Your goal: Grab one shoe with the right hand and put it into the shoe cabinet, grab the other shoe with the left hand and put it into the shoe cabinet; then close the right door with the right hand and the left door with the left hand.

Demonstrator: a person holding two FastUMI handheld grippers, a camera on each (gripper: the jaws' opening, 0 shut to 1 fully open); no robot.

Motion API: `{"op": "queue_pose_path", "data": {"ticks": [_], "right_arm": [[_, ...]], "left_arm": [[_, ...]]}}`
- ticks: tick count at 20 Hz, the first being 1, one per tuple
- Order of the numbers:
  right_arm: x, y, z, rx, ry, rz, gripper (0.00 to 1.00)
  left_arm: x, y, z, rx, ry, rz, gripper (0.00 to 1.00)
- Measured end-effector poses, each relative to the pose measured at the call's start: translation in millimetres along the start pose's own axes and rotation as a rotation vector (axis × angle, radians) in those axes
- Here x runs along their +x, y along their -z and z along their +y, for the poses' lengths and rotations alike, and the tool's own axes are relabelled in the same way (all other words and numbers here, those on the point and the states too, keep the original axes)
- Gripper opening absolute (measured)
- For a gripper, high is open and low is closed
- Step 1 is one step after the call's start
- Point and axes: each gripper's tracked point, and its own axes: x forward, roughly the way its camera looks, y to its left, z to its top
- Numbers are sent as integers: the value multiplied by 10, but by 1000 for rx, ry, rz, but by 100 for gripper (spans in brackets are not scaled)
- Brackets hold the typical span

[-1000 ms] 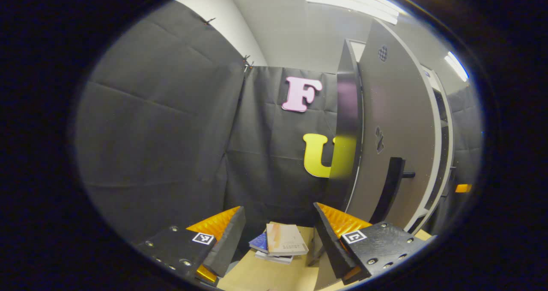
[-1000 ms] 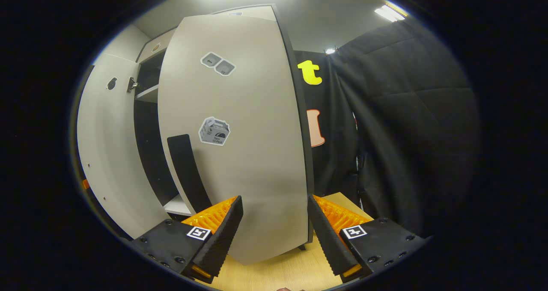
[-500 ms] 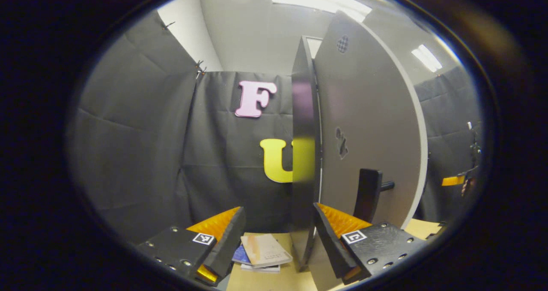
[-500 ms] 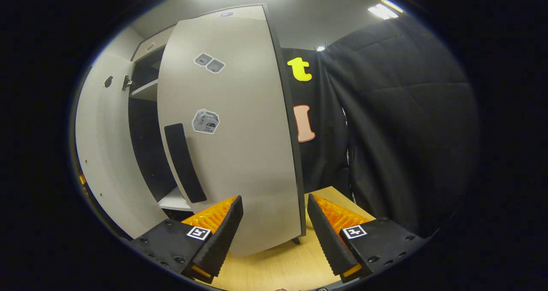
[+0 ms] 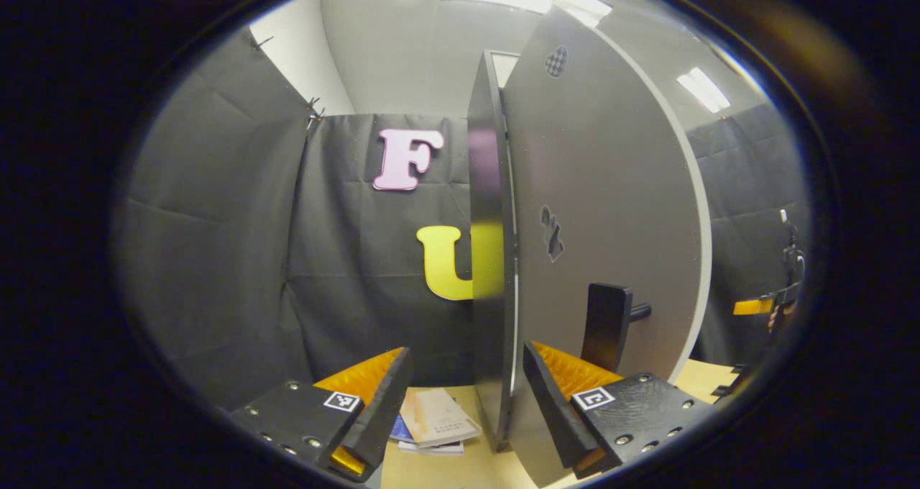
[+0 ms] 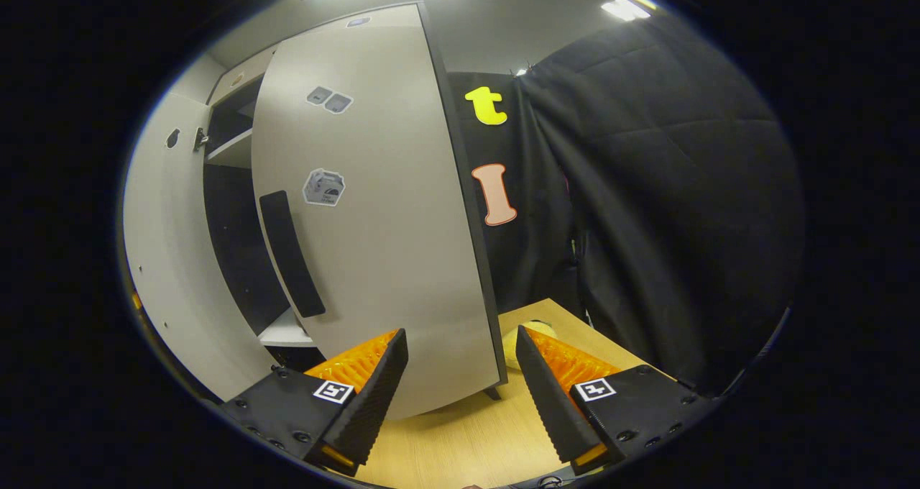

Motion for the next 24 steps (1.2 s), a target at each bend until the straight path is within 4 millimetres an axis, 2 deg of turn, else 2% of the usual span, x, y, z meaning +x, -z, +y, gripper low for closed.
{"op": "queue_pose_path", "data": {"ticks": [4, 7, 8, 16, 20, 23, 24], "right_arm": [[49, 16, -9, 5, -21, 7, 96], [94, -41, -52, 8, -33, 3, 96], [118, -56, -75, 6, -34, 1, 96], [168, -46, -374, 31, -42, 27, 96], [206, -117, -574, 26, -29, 17, 96], [220, -174, -710, 19, -29, 16, 96], [222, -199, -750, 17, -30, 16, 96]], "left_arm": [[109, 26, -288, -22, 34, 8, 90], [93, -45, -443, 8, 29, -13, 91], [70, -19, -506, 4, 24, -9, 97], [161, 52, -841, -46, -4, -1, 98], [312, 62, -1149, -73, 9, -3, 98], [488, 91, -1503, -103, 34, -9, 98], [531, 105, -1601, -107, 36, -4, 91]]}}
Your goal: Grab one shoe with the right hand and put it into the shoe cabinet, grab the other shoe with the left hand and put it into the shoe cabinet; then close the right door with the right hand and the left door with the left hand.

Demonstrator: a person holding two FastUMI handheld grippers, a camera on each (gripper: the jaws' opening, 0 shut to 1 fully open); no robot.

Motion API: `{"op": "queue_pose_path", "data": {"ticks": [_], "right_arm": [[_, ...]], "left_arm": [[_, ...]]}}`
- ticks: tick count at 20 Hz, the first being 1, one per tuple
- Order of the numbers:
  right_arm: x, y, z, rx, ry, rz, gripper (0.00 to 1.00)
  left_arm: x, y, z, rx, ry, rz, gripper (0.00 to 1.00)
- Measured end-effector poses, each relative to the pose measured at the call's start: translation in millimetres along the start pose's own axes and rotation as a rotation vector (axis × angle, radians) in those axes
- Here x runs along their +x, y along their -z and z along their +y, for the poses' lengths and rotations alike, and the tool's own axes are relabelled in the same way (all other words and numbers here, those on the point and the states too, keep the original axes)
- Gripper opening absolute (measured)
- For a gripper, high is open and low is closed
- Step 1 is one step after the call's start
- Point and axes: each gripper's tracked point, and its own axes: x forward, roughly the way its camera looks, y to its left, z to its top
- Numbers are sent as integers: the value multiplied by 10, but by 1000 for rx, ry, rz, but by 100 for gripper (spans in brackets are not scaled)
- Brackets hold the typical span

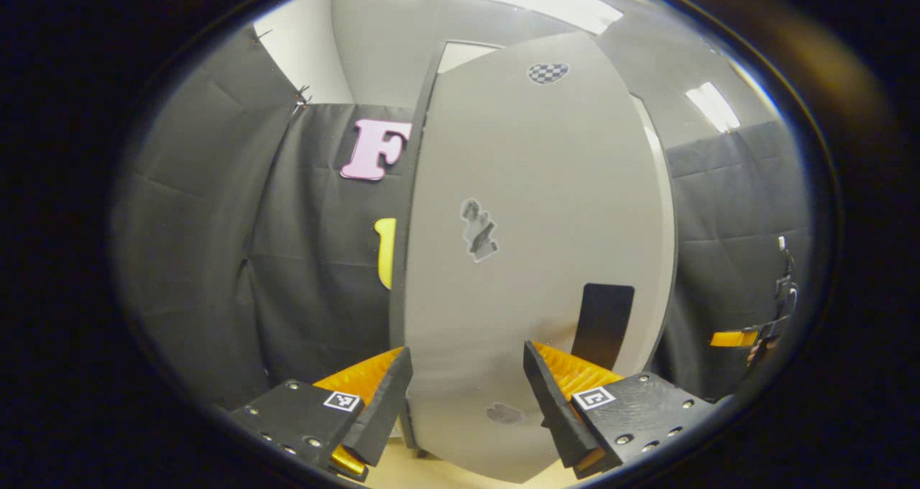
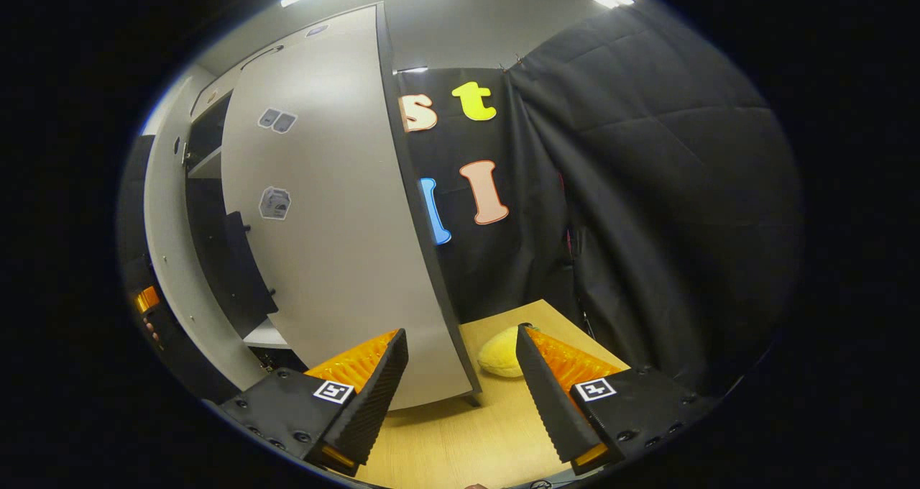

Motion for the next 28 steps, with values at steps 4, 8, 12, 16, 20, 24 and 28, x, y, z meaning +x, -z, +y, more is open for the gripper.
{"op": "queue_pose_path", "data": {"ticks": [4, 8, 12, 16, 20, 24, 28], "right_arm": [[17, -112, -81, -18, -1, -14, 96], [25, -200, -26, -43, -17, -25, 96], [65, -373, 193, -74, -48, -77, 96], [70, -569, 432, -97, -79, -147, 96], [21, -648, 632, -114, -108, -203, 96], [-13, -457, 837, -85, -122, -146, 92], [-68, -338, 962, -96, -123, -125, 95]], "left_arm": [[-42, 64, -98, -22, -56, 4, 86], [-294, 61, -75, -9, -112, 22, 97], [-424, -34, -24, 41, -166, 17, 98], [-588, -166, 52, 90, -245, 7, 93], [-628, -201, 58, 84, -240, -42, 98], [-681, -172, 27, 58, -265, -53, 98], [-664, -51, 18, 9, -264, -20, 98]]}}
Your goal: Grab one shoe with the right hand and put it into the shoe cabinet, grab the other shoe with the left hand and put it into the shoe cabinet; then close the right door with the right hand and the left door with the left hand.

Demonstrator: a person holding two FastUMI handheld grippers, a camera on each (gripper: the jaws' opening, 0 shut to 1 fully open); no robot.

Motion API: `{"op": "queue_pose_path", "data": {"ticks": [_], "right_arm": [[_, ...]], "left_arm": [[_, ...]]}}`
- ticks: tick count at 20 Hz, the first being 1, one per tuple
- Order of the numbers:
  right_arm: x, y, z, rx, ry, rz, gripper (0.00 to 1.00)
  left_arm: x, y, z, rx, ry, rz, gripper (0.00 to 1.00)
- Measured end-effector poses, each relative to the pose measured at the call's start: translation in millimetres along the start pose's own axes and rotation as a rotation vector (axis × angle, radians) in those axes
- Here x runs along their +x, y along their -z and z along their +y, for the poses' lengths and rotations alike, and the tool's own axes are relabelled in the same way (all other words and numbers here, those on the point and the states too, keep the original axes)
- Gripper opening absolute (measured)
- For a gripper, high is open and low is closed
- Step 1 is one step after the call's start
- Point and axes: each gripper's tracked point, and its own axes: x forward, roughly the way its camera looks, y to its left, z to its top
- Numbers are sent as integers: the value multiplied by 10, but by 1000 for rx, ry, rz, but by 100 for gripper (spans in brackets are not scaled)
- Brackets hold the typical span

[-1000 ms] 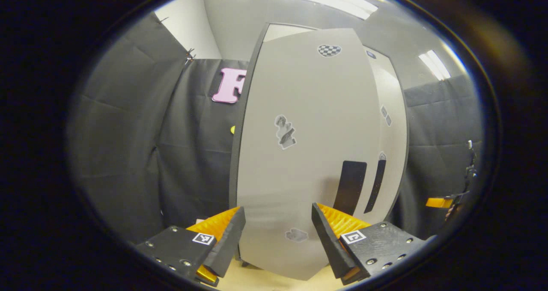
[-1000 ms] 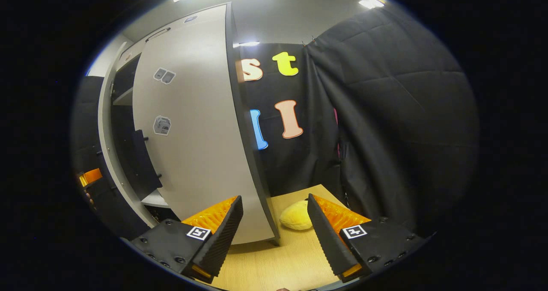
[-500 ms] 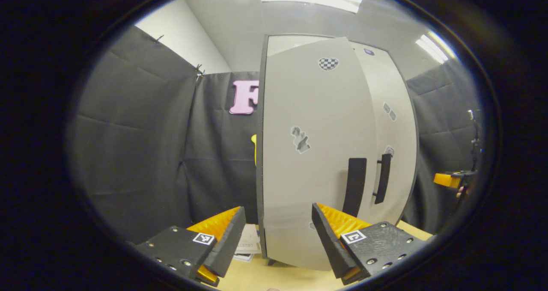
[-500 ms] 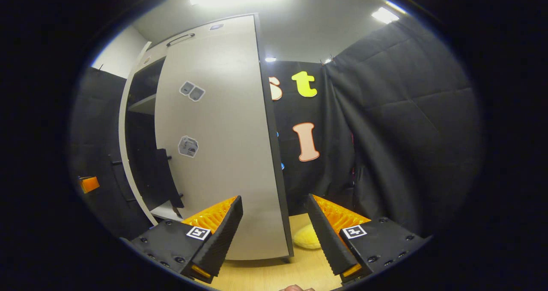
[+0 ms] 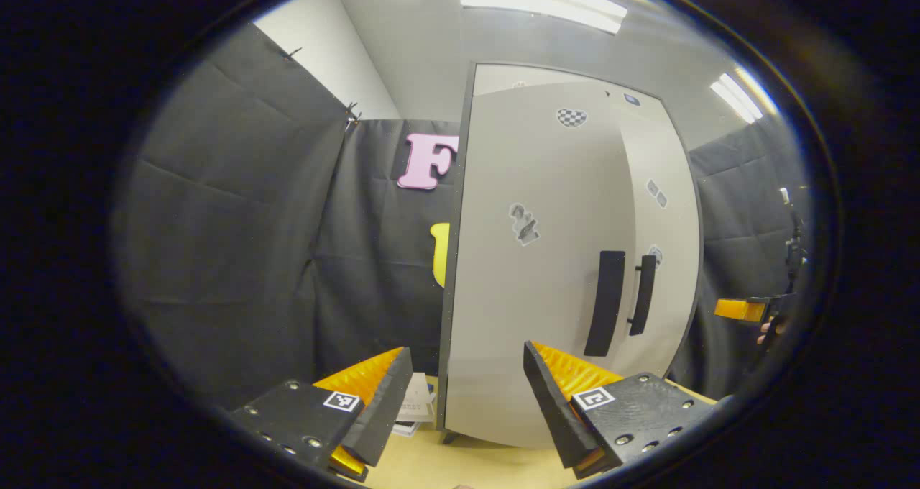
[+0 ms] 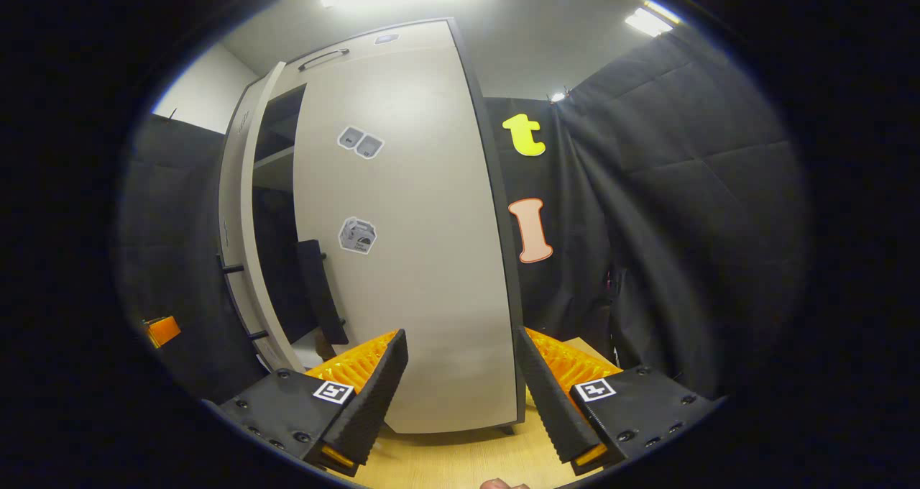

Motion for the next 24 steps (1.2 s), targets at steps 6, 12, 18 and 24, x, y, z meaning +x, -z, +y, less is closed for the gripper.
{"op": "queue_pose_path", "data": {"ticks": [6, 12, 18, 24], "right_arm": [[-23, -58, 125, -11, 49, -19, 96], [-42, -72, 271, -1, 79, -24, 96], [-55, 19, 284, -52, 91, -1, 95], [-45, 181, 367, -84, 87, 31, 95]], "left_arm": [[121, 101, 106, -42, 44, 21, 91], [147, 119, 172, -16, 66, 21, 91], [247, 107, 231, -5, 32, 8, 91], [414, 534, 121, 55, 37, 104, 91]]}}
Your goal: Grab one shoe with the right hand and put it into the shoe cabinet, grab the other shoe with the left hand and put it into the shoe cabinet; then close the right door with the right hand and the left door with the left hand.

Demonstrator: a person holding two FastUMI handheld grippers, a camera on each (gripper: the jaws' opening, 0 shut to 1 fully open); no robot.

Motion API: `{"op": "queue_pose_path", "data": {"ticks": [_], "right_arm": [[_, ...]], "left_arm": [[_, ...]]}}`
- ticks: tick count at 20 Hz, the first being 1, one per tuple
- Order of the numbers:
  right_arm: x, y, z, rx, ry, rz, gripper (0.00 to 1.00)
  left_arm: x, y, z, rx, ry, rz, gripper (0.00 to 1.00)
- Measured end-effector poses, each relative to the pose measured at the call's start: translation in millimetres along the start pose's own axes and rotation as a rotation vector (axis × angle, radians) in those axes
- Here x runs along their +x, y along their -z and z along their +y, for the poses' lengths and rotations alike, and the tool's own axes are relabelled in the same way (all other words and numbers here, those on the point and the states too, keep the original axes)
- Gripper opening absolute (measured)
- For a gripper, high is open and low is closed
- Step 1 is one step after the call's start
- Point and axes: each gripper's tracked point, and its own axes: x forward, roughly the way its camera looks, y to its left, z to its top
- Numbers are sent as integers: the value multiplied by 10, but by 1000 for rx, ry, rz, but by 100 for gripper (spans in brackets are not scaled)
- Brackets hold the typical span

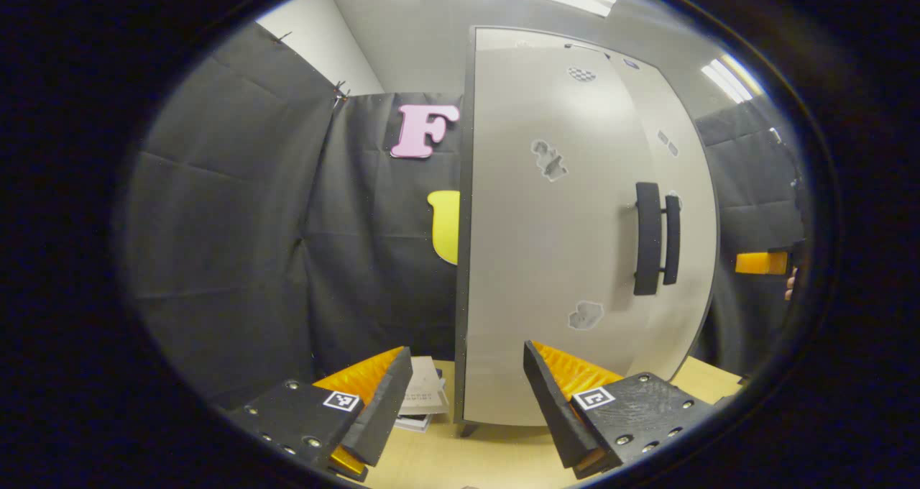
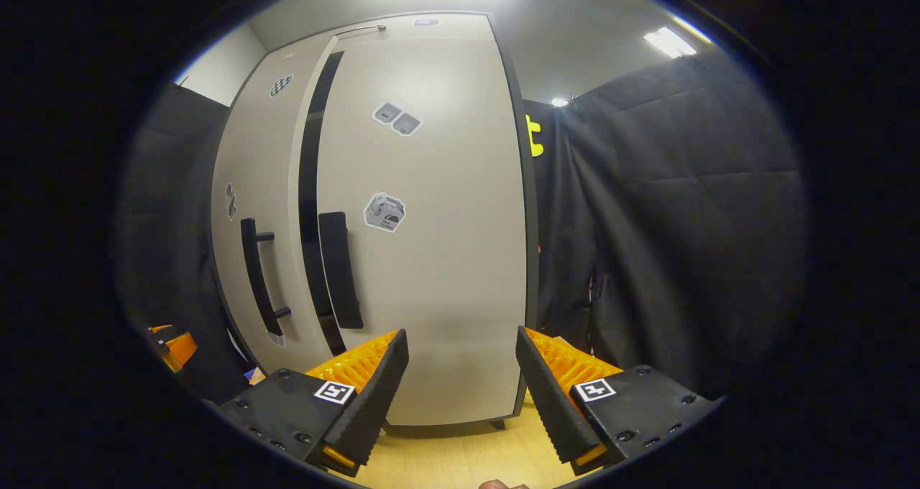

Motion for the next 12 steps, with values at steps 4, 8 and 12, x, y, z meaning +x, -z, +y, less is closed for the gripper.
{"op": "queue_pose_path", "data": {"ticks": [4, 8, 12], "right_arm": [[-11, 111, 72, -26, -34, 43, 91], [-22, 130, 104, -50, -50, 54, 95], [1, 185, 178, -44, -82, 77, 95]], "left_arm": [[29, 72, -15, -35, -6, 2, 91], [6, 33, 3, -50, -11, -15, 91], [-66, -26, 92, -16, -41, -25, 91]]}}
